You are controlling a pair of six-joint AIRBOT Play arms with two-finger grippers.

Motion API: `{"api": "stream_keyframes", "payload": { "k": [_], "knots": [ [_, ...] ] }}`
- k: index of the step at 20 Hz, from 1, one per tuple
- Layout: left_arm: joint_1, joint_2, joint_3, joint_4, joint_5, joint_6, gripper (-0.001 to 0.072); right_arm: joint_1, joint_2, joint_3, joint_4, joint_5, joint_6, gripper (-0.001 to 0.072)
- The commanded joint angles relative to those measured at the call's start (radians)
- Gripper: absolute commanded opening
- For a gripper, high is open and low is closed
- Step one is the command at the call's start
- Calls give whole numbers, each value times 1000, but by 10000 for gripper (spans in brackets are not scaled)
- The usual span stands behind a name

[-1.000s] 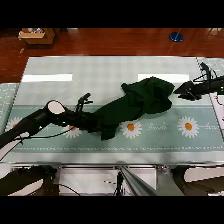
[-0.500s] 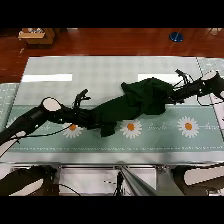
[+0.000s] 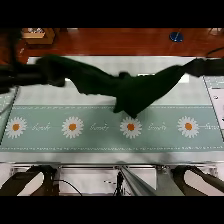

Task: Fold the shirts.

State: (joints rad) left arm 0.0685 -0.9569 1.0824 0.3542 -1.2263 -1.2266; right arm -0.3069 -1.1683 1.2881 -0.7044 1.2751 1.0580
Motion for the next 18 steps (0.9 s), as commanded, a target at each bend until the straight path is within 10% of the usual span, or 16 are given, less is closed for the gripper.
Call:
{"api": "stream_keyframes", "payload": {
  "k": [1, 12, 18],
  "knots": [
    [224, 115, 127, -109, -52, -28, 24, -8, 230, 87, 24, -85, -5, 19],
    [380, 376, 205, -141, -246, -213, 24, -8, 507, 298, -270, 26, 269, 19],
    [378, 416, 154, 364, -543, -253, 24, -7, 438, 297, -394, 422, 319, 19]
  ]
}}
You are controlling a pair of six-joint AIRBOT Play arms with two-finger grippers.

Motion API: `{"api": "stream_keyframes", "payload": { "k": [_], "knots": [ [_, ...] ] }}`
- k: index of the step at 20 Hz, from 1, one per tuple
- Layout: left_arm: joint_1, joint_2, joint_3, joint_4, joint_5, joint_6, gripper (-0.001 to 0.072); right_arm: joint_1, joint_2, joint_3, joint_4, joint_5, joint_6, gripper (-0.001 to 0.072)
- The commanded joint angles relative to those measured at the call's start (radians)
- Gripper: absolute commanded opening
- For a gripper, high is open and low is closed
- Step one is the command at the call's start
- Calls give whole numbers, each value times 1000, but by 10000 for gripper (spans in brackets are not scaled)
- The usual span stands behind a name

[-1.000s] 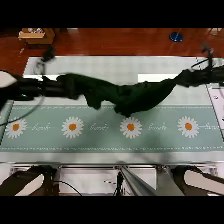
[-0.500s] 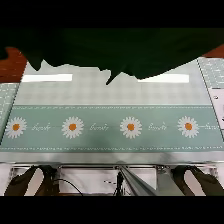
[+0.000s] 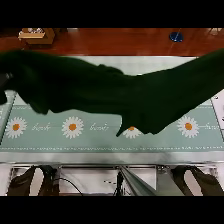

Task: Fold the shirts.

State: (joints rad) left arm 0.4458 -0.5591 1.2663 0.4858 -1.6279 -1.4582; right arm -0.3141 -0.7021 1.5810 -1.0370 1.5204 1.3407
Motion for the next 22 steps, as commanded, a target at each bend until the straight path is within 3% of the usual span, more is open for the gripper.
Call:
{"api": "stream_keyframes", "payload": {
  "k": [1, 6, 11, 18, 22],
  "knots": [
    [-3, 18, -74, 249, -147, -21, 24, 0, -58, 4, -61, 205, 40, 19],
    [-54, 15, -382, 248, -74, -16, 24, 146, -265, -77, -100, 214, 43, 19],
    [-95, -54, -621, 249, 129, 93, 24, 332, -526, -166, -193, 16, 26, 19],
    [-95, -444, -666, 248, 248, 256, 24, 368, -789, -166, -138, -92, -28, 19],
    [-95, -607, -666, 241, 452, 325, 26, 368, -818, -166, -127, -205, -34, 19]
  ]
}}
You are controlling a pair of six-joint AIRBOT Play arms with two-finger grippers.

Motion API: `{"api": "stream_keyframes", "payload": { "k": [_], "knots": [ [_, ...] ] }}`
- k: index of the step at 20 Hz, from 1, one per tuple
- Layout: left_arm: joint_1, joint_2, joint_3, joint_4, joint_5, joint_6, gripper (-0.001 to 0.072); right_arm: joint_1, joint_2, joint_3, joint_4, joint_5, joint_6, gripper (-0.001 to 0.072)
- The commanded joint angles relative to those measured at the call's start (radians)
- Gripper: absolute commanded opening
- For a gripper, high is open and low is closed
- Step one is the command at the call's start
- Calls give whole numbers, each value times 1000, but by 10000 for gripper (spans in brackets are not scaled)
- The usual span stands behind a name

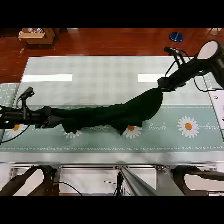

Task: Fold the shirts.

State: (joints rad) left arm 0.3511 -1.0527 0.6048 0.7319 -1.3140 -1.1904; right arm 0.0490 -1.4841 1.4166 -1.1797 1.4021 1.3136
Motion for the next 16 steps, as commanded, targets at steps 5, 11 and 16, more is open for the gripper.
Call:
{"api": "stream_keyframes", "payload": {
  "k": [5, 11, 16],
  "knots": [
    [3, -141, 58, -89, 189, 154, 217, 5, -36, -1, 26, -118, -7, 19],
    [75, -138, 317, -101, -123, 135, 491, 4, -36, -1, 26, -86, -7, 19],
    [169, -61, 296, 144, -286, -39, 490, 4, -36, -1, 21, -60, -30, 19]
  ]
}}
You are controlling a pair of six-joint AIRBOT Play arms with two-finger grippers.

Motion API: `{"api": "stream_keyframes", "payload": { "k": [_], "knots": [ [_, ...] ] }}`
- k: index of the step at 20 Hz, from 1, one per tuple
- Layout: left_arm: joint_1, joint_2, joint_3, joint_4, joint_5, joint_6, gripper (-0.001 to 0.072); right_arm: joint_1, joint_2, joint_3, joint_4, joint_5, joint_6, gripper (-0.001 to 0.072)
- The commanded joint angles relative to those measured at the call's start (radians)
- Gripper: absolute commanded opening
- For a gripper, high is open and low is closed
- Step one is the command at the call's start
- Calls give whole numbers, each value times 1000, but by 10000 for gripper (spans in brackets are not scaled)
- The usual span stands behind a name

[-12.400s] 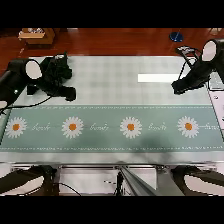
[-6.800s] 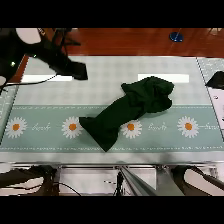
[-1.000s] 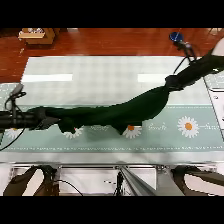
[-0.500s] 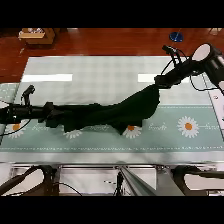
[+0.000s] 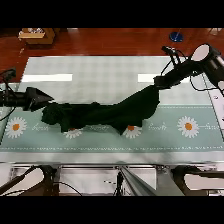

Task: Fold the shirts.

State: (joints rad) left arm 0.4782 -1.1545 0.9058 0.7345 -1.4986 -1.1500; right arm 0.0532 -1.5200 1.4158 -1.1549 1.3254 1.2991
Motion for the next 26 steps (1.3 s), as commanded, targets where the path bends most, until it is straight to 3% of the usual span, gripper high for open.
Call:
{"api": "stream_keyframes", "payload": {
  "k": [1, 2, 3, 5, 11, 21, 22, 23, 24, 25, 26],
  "knots": [
    [42, 64, -38, 187, -101, -85, 493, 0, 0, 0, -7, 20, -22, 19],
    [39, 84, -79, 209, -100, -85, 530, 0, 0, 0, -12, 20, -26, 19],
    [39, 94, -122, 208, -100, -86, 636, 0, 0, 0, -16, 19, -30, 19],
    [39, 96, -212, 209, -90, -85, 694, 0, 0, 0, -26, 19, -31, 19],
    [23, 96, -393, 207, 92, -85, 694, 0, 0, 0, -31, 19, -37, 19],
    [-212, 66, -401, 45, 453, -86, 677, 0, 0, 0, -30, 21, -37, 19],
    [-229, 58, -401, 44, 455, -86, 524, 0, 0, 0, -30, 21, -37, 19],
    [-238, 50, -401, 43, 447, -85, 252, 0, 0, 0, -31, 21, -37, 19],
    [-238, 48, -401, 42, 430, -70, 79, 0, 0, 0, -31, 23, -37, 19],
    [-234, 50, -399, 42, 406, -50, 25, 0, 0, 0, -34, 27, -37, 19],
    [-228, 50, -391, 42, 378, -29, 25, -1, 0, 0, -40, 31, -37, 19]
  ]
}}
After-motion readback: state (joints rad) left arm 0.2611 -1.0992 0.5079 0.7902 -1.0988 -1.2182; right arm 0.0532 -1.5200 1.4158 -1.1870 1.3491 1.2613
